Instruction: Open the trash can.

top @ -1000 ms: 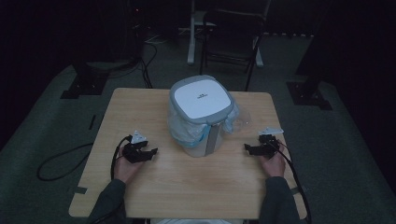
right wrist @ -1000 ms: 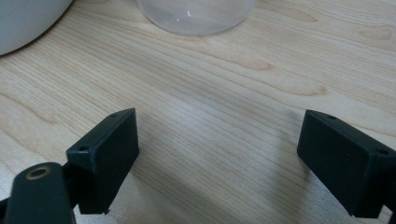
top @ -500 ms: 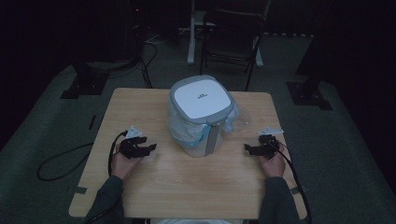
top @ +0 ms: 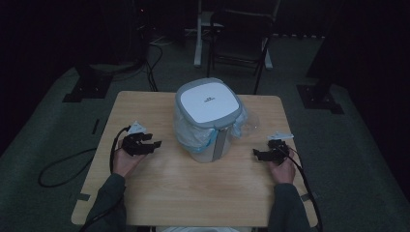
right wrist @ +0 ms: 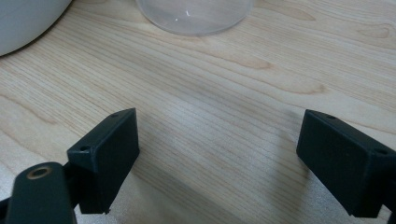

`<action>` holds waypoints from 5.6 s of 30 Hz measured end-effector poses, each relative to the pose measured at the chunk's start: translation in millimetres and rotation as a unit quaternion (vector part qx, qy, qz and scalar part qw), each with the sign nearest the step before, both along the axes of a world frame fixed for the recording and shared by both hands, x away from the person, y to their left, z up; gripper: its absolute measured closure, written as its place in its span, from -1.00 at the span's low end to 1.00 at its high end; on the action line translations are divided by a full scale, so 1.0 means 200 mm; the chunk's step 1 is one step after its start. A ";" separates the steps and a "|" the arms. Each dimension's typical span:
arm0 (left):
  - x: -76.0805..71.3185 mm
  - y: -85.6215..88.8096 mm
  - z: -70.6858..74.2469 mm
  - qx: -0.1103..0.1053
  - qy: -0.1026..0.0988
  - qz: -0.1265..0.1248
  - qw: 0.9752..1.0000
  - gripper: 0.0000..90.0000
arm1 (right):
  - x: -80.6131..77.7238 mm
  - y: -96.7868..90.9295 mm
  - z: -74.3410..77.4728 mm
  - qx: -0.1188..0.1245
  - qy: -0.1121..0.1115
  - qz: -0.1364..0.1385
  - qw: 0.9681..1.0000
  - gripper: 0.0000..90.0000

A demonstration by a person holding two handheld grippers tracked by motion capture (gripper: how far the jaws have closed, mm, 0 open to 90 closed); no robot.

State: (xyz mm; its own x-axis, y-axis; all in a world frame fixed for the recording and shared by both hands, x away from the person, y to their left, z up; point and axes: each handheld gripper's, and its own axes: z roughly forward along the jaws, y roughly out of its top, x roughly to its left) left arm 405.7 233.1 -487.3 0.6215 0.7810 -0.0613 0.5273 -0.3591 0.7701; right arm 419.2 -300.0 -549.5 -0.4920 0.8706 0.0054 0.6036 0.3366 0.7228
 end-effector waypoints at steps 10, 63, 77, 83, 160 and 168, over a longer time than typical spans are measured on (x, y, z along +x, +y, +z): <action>0.03 -0.01 0.08 -0.009 0.007 -0.002 1.000 0.11 | 0.00 0.00 0.00 0.000 -0.001 0.000 1.000 -0.73; 0.16 -0.13 0.64 -0.001 -0.053 -0.071 0.996 0.16 | 0.00 0.00 0.00 0.000 0.000 0.000 1.000 -0.73; 0.18 -0.16 0.76 0.005 -0.068 -0.083 0.994 0.23 | 0.00 0.00 0.00 0.000 0.000 0.000 1.000 -0.73; 0.19 -0.17 0.81 0.007 -0.074 -0.087 0.993 0.30 | 0.00 0.00 0.00 0.000 -0.001 0.000 1.000 -0.73; 0.62 -0.57 0.92 -0.010 -0.038 -0.143 0.989 1.00 | 0.00 0.00 0.00 0.000 0.000 0.001 1.000 -0.73; 0.66 -0.55 0.89 -0.035 -0.020 -0.141 0.989 1.00 | 0.00 0.00 0.00 0.000 -0.001 0.001 1.000 -0.73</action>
State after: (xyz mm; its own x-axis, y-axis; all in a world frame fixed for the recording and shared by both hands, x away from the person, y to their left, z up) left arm 538.6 123.5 -309.7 0.8175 0.5703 -0.0807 0.3826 -0.4329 0.8162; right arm 419.4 -300.2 -549.5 -0.4934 0.8698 0.0054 0.6023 0.3372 0.7236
